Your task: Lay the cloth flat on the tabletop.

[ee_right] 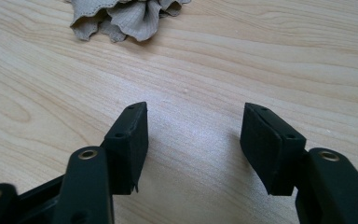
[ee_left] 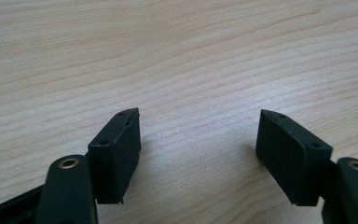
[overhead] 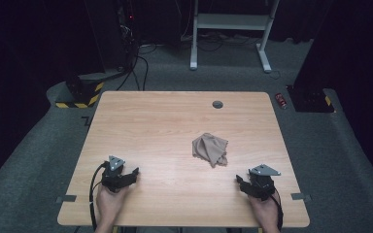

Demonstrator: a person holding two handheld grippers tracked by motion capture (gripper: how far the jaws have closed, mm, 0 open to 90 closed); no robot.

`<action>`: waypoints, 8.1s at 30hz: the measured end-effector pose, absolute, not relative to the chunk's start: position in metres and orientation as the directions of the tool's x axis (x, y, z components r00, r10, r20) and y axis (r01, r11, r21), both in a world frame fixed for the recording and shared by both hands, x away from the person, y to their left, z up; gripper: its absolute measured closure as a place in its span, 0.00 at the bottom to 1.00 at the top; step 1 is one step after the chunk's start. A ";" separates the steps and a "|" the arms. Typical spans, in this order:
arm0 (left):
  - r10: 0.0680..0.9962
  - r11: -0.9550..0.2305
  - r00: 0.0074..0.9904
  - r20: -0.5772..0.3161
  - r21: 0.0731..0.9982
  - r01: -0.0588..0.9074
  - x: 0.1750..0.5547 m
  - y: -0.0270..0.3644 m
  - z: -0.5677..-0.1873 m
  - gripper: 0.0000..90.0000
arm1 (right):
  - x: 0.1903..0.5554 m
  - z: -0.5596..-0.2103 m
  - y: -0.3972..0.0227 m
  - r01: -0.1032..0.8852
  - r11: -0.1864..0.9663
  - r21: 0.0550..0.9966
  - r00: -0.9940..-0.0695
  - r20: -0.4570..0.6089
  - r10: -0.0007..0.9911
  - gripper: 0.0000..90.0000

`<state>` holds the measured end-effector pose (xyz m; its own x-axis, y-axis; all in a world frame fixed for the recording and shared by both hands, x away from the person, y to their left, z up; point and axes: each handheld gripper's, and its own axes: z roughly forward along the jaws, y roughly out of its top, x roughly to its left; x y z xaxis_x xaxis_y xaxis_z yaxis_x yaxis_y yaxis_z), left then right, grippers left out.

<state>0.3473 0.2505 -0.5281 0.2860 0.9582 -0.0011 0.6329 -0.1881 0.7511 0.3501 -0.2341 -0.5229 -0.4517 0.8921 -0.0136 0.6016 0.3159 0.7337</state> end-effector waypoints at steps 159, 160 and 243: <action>0.789 -0.388 0.605 -0.104 0.680 0.622 0.352 0.122 -0.513 0.57 | 0.367 -0.512 -0.114 0.536 0.474 0.699 -0.677 0.020 0.736 0.99; 0.789 -0.395 0.607 -0.096 0.677 0.621 0.352 0.123 -0.513 0.56 | 0.365 -0.509 -0.117 0.536 0.464 0.706 -0.676 0.029 0.737 1.00; 0.848 -0.367 0.531 -0.003 0.719 0.590 0.362 0.172 -0.477 0.61 | 0.335 -0.489 -0.116 0.463 0.403 0.789 -0.733 0.086 0.675 0.73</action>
